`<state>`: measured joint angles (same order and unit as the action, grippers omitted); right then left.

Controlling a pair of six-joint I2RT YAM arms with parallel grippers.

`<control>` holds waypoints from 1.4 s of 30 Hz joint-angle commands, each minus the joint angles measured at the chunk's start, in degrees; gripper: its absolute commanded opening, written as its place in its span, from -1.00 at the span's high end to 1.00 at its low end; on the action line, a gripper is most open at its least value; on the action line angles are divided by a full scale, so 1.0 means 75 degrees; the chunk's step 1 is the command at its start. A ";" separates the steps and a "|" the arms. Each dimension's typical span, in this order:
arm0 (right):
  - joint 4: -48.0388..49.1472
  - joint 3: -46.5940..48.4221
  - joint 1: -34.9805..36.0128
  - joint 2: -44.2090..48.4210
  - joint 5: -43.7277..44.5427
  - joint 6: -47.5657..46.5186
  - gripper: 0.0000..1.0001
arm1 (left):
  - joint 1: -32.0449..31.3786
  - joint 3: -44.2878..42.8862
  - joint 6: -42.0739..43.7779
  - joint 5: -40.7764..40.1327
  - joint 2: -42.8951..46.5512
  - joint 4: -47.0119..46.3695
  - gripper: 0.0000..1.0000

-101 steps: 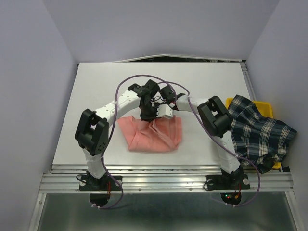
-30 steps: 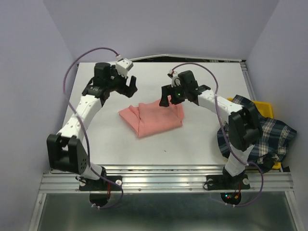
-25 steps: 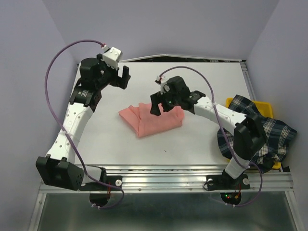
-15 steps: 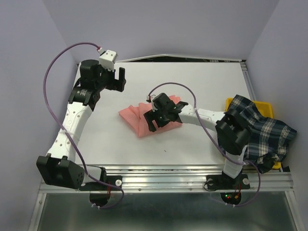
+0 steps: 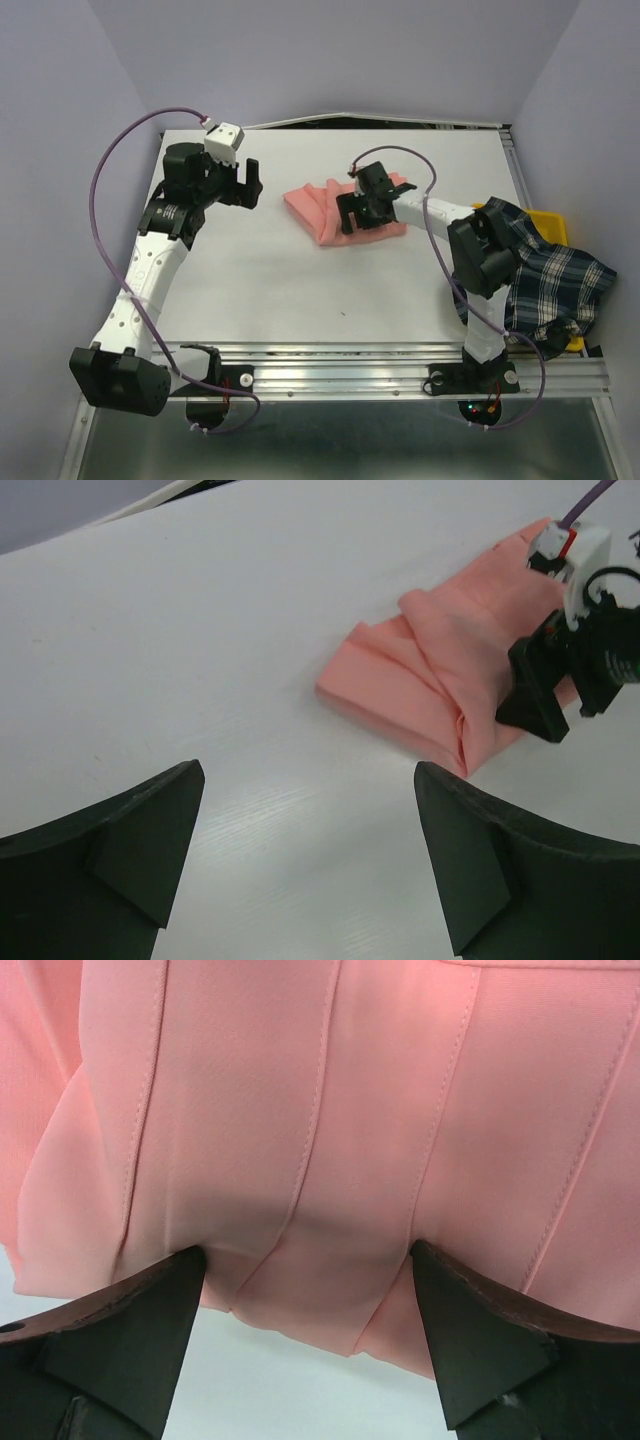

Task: Fold and stack the skirts
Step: Neatly place the folded skirt to the corner

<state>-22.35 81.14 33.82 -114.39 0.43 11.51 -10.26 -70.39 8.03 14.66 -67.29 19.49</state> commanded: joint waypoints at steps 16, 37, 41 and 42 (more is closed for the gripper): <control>-0.1789 0.2504 -0.5001 -0.1786 -0.0748 -0.3268 -0.89 | 0.0009 0.0268 0.0054 0.1140 -0.0052 0.0062 -0.97; -0.2970 0.5854 -0.5775 -0.1893 -0.1322 -0.3738 -1.00 | 0.0009 0.0222 0.0416 0.1233 -0.0485 -0.0078 -0.97; -0.3441 0.6209 -0.5775 -0.1180 -0.1894 -0.3550 -1.00 | 0.0009 0.0279 0.0500 0.1187 -0.0731 -0.0534 -0.97; -0.3488 0.6057 -0.5694 -0.0691 -0.2013 -0.3411 -1.00 | 0.0009 0.0315 0.0418 0.1001 -0.0801 -0.0837 -0.97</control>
<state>-44.12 124.27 -9.32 -129.88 -9.98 -16.08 -10.26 -67.99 10.28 22.87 -72.27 19.68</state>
